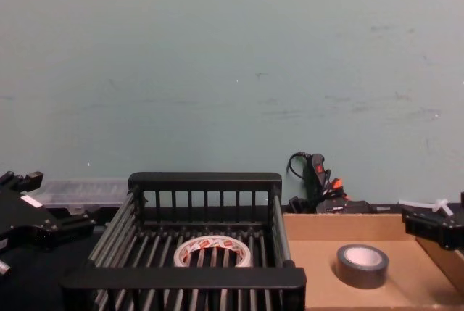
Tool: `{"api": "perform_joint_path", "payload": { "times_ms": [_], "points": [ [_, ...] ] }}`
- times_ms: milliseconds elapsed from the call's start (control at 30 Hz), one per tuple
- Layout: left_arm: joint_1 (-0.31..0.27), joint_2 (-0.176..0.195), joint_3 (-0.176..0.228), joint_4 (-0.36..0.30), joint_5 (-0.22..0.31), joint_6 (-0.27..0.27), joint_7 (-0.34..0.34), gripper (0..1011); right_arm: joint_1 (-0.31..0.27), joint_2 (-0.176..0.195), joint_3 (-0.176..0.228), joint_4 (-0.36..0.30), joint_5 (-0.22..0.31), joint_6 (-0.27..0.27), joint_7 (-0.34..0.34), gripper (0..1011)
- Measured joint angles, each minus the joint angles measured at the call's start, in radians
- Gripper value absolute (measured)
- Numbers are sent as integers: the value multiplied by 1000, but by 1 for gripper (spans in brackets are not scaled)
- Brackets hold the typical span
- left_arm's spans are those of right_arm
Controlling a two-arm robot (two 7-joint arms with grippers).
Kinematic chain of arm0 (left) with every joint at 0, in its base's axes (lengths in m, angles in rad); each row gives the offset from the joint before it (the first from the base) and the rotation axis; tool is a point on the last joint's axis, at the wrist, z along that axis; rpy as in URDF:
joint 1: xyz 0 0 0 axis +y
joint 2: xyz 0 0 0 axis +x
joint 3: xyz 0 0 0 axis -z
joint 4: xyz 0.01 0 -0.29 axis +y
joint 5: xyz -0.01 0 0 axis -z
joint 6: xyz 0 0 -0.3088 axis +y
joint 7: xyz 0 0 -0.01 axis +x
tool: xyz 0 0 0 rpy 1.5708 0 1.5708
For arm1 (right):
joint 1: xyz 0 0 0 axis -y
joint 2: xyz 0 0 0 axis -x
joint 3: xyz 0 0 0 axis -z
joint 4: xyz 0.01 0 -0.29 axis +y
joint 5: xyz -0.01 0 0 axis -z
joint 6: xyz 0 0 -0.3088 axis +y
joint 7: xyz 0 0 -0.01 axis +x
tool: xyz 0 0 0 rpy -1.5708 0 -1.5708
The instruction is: Pick up the white tape and place it into the black box , Pick up the silver tape and place it into the brown box.
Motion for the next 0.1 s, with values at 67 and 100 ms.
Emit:
{"api": "perform_joint_path", "payload": {
  "times_ms": [67,100],
  "points": [
    [0,0,0,0,0,0,0,1001,0,0,0,0,0,0,0,1002],
    [0,0,0,0,0,0,0,1001,0,0,0,0,0,0,0,1002]
  ]
}}
